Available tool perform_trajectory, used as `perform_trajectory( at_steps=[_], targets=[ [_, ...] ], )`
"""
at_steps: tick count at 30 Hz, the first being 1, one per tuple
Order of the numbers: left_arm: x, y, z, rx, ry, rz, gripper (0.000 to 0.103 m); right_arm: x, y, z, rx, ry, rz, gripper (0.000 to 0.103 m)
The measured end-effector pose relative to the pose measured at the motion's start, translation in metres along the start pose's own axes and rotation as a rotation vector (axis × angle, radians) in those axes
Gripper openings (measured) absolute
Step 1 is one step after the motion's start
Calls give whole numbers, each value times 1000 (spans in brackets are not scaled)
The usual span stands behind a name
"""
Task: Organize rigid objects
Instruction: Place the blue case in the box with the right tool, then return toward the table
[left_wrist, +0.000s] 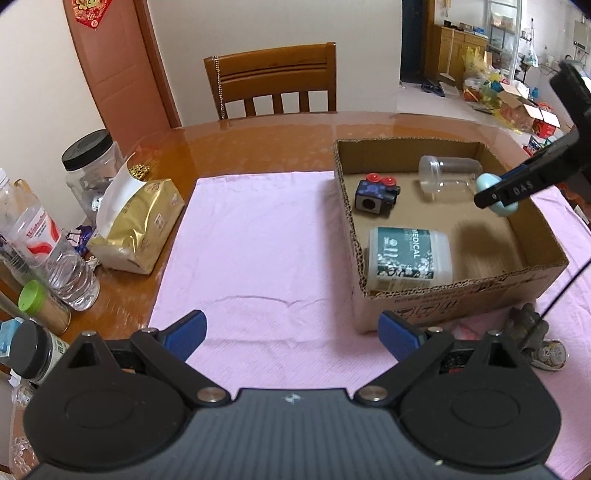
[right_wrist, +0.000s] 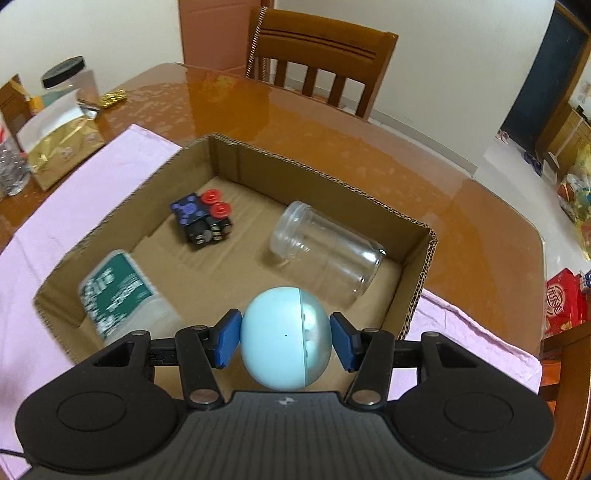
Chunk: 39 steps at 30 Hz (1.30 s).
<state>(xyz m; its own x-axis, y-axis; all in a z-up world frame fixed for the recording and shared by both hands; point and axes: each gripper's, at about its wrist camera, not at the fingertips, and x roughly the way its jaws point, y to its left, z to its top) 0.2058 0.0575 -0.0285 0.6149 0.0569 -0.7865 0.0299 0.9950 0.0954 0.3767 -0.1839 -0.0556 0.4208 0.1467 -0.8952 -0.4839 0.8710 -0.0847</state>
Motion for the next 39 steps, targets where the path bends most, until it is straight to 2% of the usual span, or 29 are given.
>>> perform_trajectory(
  at_steps=[2, 3, 6, 7, 17, 27, 32, 39],
  targets=[
    [0, 0, -1, 2, 4, 5, 99, 4, -1, 2, 7, -6, -7, 58],
    [0, -1, -2, 3, 6, 6, 99, 4, -2, 4, 10, -12, -10, 61],
    [0, -1, -4, 7, 10, -2, 99, -2, -1, 5, 9, -59, -59, 100],
    [-1, -1, -4, 8, 11, -6, 99, -7, 0, 4, 9, -84, -67, 103],
    [-4, -4, -9, 41, 9, -31, 99, -47, 12, -14, 51, -117, -81, 103],
    [0, -9, -36, 101, 52, -88, 99, -89, 45, -77, 178, -162, -135, 103],
    [5, -16, -57, 154, 90, -164, 99, -92, 73, -125, 241, -158, -173, 103],
    [13, -35, -91, 255, 155, -322, 99, -84, 101, -178, 323, -61, -185, 103]
  ],
)
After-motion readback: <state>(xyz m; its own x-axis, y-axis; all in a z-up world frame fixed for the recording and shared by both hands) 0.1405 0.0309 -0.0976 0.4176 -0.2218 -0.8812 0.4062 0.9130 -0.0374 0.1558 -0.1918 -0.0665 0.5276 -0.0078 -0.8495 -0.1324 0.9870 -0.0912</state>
